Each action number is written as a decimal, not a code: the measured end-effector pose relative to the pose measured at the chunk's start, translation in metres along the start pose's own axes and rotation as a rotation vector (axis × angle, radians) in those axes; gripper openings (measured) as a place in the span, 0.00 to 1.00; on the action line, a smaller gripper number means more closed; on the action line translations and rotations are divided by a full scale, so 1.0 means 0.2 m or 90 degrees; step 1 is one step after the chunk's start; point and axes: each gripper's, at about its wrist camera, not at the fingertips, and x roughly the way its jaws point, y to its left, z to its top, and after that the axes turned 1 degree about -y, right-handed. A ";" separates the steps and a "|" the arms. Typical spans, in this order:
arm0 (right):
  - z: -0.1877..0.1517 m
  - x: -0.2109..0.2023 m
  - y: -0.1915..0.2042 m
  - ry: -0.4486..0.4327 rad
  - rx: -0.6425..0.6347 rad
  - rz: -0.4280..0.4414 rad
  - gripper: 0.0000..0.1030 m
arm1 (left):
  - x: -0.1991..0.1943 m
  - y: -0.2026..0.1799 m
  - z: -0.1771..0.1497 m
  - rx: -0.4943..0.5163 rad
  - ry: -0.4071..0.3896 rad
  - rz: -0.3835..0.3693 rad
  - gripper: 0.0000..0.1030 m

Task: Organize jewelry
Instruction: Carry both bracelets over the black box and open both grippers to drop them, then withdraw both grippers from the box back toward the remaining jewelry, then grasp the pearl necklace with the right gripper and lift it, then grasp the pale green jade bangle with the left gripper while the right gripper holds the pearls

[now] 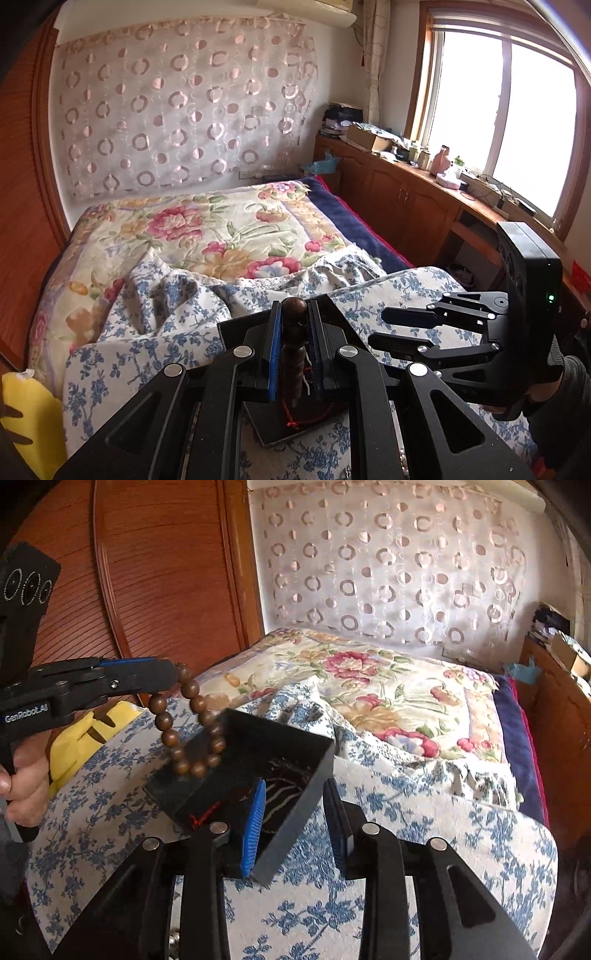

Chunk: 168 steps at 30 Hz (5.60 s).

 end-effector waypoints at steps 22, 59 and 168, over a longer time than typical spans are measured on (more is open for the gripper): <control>-0.12 -0.06 0.03 0.004 0.008 -0.003 0.34 | 0.00 -0.03 -0.13 0.004 0.024 0.011 0.21; -0.62 -0.31 0.50 0.039 0.009 0.016 0.34 | -0.39 -0.19 -0.74 -0.007 0.052 -0.001 0.24; -0.34 -0.71 0.30 -0.103 -0.013 -0.082 0.08 | -0.40 -0.26 -0.69 0.005 0.049 0.003 0.06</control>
